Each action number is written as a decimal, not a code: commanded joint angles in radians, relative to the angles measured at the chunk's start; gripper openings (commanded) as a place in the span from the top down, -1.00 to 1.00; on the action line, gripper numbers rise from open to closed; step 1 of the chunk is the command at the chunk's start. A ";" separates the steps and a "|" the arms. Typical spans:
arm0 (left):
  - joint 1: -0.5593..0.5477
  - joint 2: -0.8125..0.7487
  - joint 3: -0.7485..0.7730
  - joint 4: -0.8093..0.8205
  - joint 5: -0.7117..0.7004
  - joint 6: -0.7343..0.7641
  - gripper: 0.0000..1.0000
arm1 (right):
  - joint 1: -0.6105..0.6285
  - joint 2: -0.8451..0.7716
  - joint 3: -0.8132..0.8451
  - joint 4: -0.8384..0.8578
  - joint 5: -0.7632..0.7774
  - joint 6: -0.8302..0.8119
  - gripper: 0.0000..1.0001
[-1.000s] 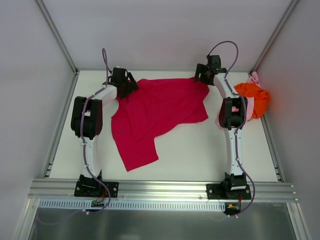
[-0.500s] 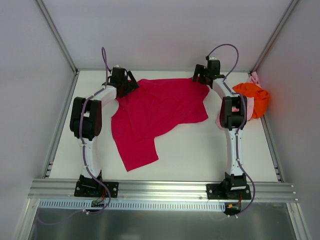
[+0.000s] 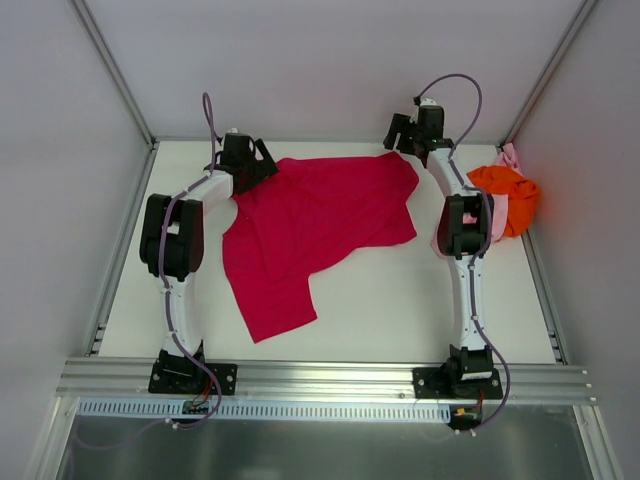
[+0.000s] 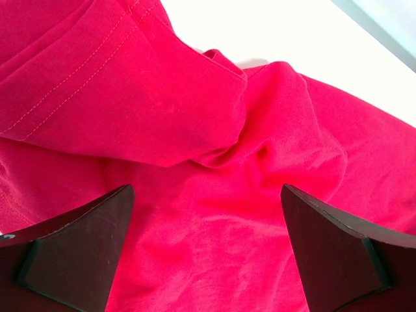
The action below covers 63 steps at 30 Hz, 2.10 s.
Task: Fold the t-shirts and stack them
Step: Flatten out the tshirt
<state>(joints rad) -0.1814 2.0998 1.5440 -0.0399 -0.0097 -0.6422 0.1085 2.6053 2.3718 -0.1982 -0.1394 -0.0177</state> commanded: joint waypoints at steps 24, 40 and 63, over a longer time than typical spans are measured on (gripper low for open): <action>0.048 0.184 0.280 -0.083 -0.072 -0.111 -0.68 | -0.009 -0.047 -0.068 -0.021 -0.298 0.140 -0.63; 0.046 0.216 0.317 -0.083 -0.062 -0.128 1.00 | -0.009 -0.016 0.003 -0.159 -0.302 0.096 -0.19; 0.017 0.140 0.194 0.035 -0.029 -0.043 1.00 | 0.007 -0.111 -0.067 -0.132 0.067 -0.111 -0.51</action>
<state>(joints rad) -0.1520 2.3058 1.7500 -0.0334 -0.0593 -0.7143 0.1112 2.5694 2.2555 -0.3283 -0.1471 -0.0551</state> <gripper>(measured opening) 0.008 0.747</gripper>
